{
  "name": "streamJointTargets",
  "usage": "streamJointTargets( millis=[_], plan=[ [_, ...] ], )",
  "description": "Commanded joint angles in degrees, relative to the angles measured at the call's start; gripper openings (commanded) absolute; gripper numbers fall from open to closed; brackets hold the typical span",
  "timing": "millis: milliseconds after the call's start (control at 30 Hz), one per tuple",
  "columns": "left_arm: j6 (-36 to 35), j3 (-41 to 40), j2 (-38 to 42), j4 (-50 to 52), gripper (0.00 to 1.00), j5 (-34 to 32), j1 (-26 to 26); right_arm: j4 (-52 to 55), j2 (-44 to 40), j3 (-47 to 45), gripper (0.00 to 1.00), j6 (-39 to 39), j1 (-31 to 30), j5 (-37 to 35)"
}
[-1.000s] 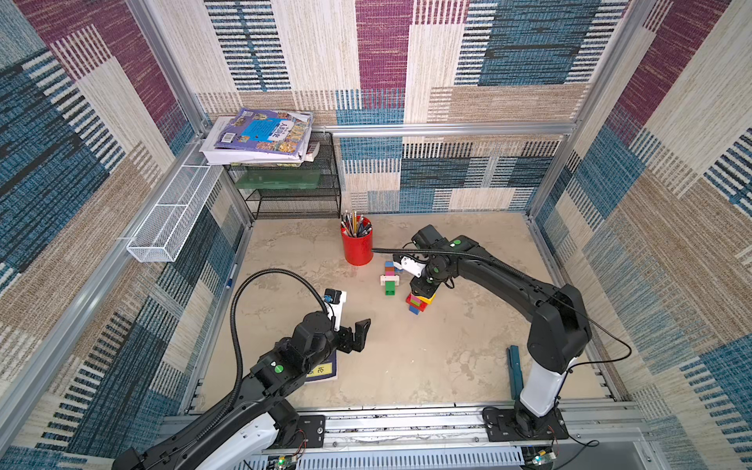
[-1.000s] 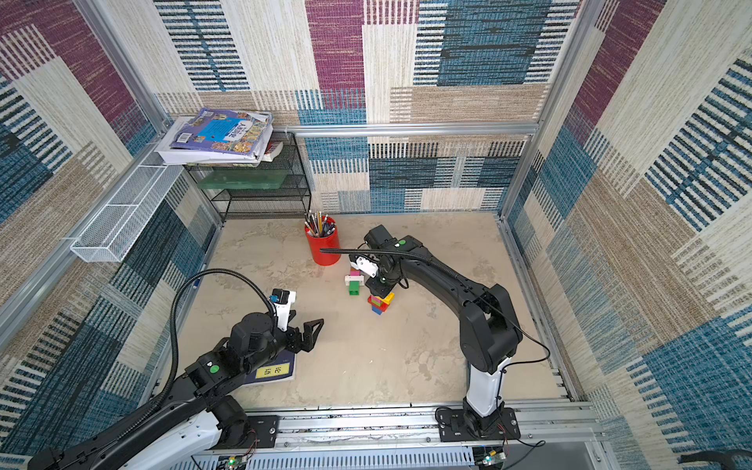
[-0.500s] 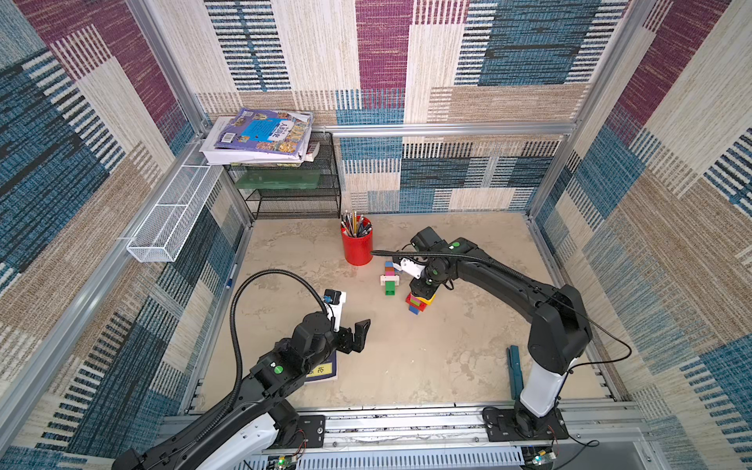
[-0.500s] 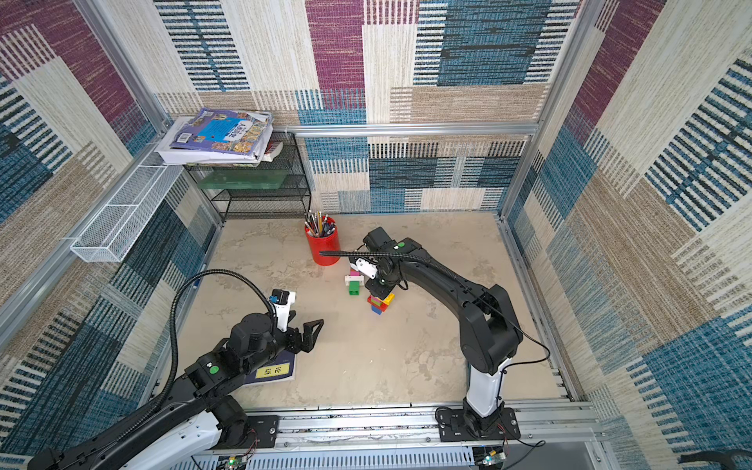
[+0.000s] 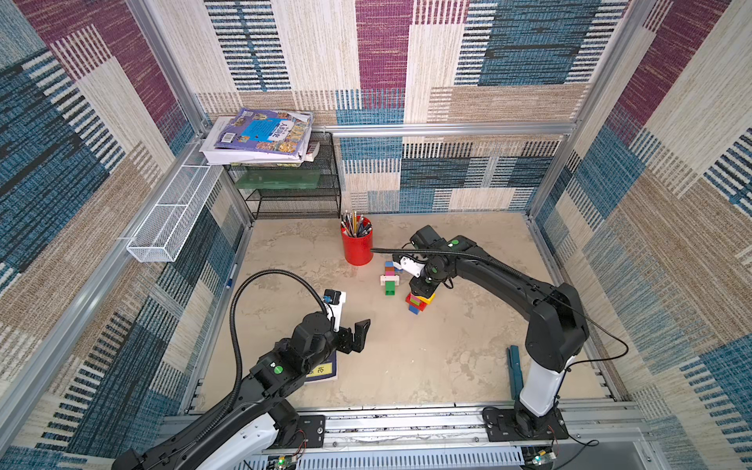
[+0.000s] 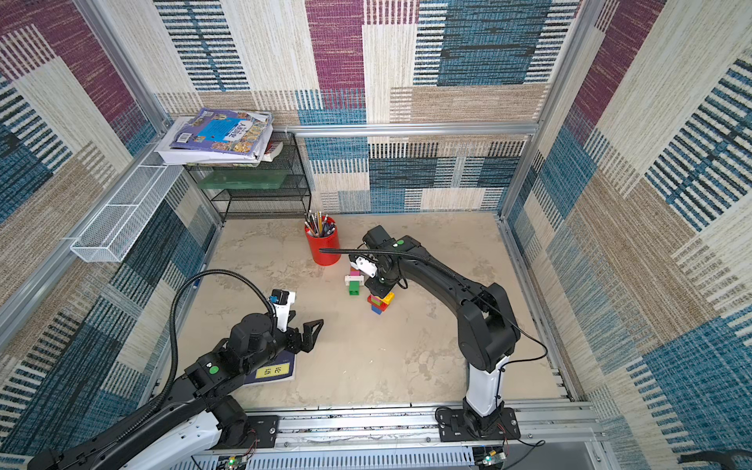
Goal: Assemble the letter f with lego
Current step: Place the lego brick at the center of the board.
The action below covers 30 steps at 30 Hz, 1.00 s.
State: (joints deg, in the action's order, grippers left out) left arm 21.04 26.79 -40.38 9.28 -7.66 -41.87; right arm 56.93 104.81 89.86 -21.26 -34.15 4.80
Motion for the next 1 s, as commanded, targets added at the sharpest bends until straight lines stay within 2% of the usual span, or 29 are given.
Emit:
streamJointTargets(
  millis=[0, 267, 633, 800, 967],
  plan=[
    [0.6, 0.0, 0.1, 0.0, 0.99, -1.1, 0.1, 2.5, -1.1, 0.4, 0.06, 0.4, 0.2, -0.9],
    [0.8, -0.1, -0.2, -0.8, 0.99, -0.4, 0.0, 0.2, -2.8, 1.5, 0.07, 2.2, 4.4, 3.5],
    [0.5, 0.9, -1.5, -1.4, 0.99, -0.1, 0.1, -7.5, -2.3, 1.5, 0.05, 6.3, 16.7, 18.4],
    [0.6, 1.4, -2.7, -1.6, 0.99, 0.4, 0.0, -13.2, -1.9, -0.9, 0.06, 9.3, 24.7, 30.9],
    [0.5, 1.9, -3.7, -2.0, 0.99, 0.5, 0.0, -19.5, -1.2, -5.4, 0.06, 11.9, 30.1, 40.9]
  ],
)
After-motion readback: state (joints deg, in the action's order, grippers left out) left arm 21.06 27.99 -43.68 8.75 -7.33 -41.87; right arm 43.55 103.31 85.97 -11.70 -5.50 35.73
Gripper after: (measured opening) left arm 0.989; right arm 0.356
